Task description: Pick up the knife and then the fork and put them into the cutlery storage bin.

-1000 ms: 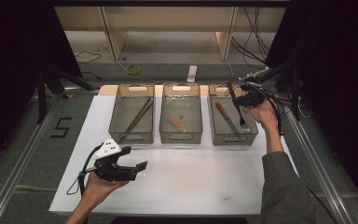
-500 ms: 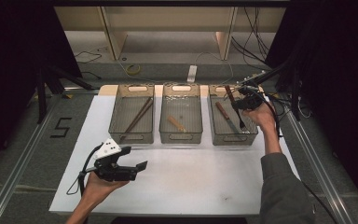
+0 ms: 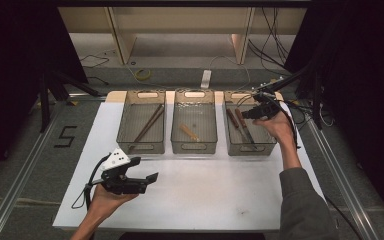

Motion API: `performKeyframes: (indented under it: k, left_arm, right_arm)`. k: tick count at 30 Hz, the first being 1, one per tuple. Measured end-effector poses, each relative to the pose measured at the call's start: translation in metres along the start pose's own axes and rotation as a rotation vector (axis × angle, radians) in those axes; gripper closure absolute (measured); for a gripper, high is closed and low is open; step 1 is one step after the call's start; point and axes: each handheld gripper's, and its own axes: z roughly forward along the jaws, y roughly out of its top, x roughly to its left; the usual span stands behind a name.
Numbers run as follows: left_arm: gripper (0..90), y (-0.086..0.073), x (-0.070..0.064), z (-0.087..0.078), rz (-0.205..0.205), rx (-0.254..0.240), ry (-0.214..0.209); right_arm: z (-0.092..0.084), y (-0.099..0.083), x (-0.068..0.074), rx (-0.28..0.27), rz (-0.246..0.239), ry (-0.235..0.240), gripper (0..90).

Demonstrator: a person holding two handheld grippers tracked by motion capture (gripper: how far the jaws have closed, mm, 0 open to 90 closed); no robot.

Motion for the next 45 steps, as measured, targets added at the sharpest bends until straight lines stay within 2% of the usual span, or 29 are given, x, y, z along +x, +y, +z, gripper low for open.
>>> performKeyframes:
  k: [6, 10, 14, 18, 24, 34, 45]
  left_arm:
    - [15.3, 0.000, 0.000, 0.000, 0.000, 0.001, 0.000]
    - [15.3, 0.000, 0.001, 0.001, -0.001, 0.001, -0.004]
    - [15.3, 0.001, 0.001, 0.001, -0.010, -0.002, -0.011]
    - [15.2, 0.000, 0.002, 0.000, -0.017, -0.003, -0.011]
    - [15.1, -0.001, 0.002, 0.000, -0.028, -0.009, -0.012]
    - [15.1, -0.001, 0.002, 0.000, -0.029, -0.005, -0.018]
    - [15.1, 0.000, 0.002, 0.001, -0.035, -0.001, -0.029]
  right_arm:
    - [-0.011, -0.003, 0.009, -0.045, 0.021, 0.054, 36.7]
    - [-0.017, -0.011, 0.019, -0.080, 0.017, 0.083, 33.7]
    - [-0.023, -0.022, 0.027, -0.126, 0.029, 0.132, 30.1]
    - [-0.029, -0.032, 0.036, -0.159, 0.007, 0.135, 29.1]
    - [-0.038, -0.048, 0.050, -0.198, -0.017, 0.177, 27.1]
    - [-0.051, -0.071, 0.071, -0.247, -0.056, 0.218, 22.4]
    - [-0.055, -0.097, 0.089, -0.327, -0.057, 0.256, 21.2]
